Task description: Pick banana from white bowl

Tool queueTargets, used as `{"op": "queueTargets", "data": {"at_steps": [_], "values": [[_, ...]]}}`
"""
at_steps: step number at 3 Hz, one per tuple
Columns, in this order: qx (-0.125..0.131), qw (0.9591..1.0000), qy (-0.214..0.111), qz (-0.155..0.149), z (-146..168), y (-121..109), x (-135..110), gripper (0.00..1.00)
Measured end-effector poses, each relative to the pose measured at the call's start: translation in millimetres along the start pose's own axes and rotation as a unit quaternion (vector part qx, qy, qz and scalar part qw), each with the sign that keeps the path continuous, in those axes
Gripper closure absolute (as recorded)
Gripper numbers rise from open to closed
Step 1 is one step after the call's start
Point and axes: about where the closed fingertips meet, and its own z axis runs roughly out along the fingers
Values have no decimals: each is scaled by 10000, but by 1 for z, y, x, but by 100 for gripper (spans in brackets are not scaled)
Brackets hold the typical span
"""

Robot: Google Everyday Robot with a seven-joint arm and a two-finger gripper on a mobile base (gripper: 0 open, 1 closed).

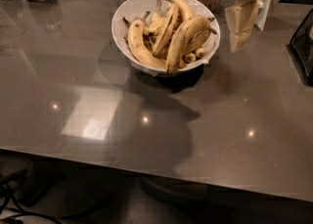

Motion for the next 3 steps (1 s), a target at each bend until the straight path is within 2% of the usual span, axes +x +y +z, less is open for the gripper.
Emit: {"op": "queueTargets", "data": {"at_steps": [1,3], "values": [[-181,9988,-44,-455,22,-21,-6,7],[-321,9965,-255,-724,55,-41,-11,43]]}}
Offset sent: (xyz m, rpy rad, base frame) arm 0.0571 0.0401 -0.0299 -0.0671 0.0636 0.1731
